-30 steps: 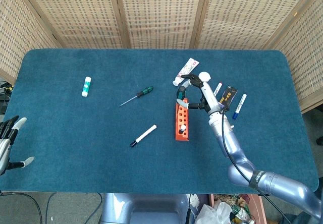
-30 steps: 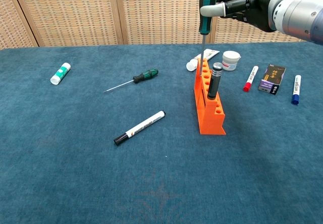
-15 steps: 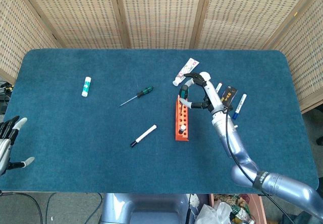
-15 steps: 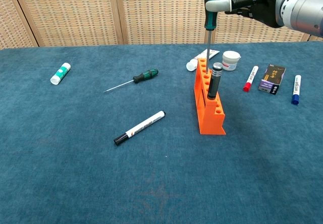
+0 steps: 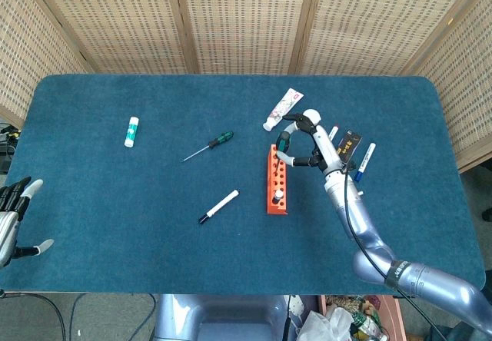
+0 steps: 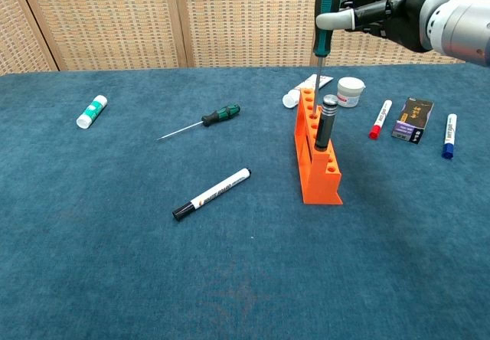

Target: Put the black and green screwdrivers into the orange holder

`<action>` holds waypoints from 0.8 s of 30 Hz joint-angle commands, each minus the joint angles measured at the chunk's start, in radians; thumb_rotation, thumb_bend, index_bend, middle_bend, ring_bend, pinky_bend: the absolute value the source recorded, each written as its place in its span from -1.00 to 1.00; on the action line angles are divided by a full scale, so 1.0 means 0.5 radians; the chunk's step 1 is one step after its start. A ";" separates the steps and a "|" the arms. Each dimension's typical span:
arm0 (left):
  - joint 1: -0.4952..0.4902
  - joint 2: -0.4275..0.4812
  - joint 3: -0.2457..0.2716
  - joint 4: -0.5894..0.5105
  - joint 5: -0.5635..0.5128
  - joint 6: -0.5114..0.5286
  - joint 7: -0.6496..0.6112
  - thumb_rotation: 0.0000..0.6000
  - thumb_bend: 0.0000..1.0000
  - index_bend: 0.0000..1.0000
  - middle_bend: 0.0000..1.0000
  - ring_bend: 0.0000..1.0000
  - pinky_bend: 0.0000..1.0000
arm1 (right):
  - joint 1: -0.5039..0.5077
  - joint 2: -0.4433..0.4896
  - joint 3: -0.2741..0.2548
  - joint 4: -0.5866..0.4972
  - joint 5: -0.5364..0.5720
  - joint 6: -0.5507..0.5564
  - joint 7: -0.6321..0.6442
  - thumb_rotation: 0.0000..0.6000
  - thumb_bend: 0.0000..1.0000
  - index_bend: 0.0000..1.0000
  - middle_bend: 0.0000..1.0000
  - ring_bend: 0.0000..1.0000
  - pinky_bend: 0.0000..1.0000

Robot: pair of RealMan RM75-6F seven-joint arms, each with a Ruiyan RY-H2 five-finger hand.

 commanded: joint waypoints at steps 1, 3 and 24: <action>0.000 0.000 0.000 -0.001 -0.003 -0.002 0.000 1.00 -1.00 -1.00 -1.00 -1.00 -1.00 | 0.001 -0.018 -0.012 0.024 -0.007 -0.006 0.006 1.00 -0.09 0.28 -0.64 -1.00 -1.00; -0.002 0.000 -0.001 0.000 -0.006 -0.004 0.002 1.00 -1.00 -1.00 -1.00 -1.00 -1.00 | 0.001 -0.032 -0.022 0.044 -0.018 -0.008 0.010 1.00 -0.09 0.28 -0.64 -1.00 -1.00; -0.008 -0.002 0.000 0.000 -0.017 -0.018 0.004 1.00 -1.00 -1.00 -1.00 -1.00 -1.00 | -0.015 -0.200 -0.195 0.306 -0.372 0.046 0.121 1.00 -0.09 0.28 -0.64 -1.00 -1.00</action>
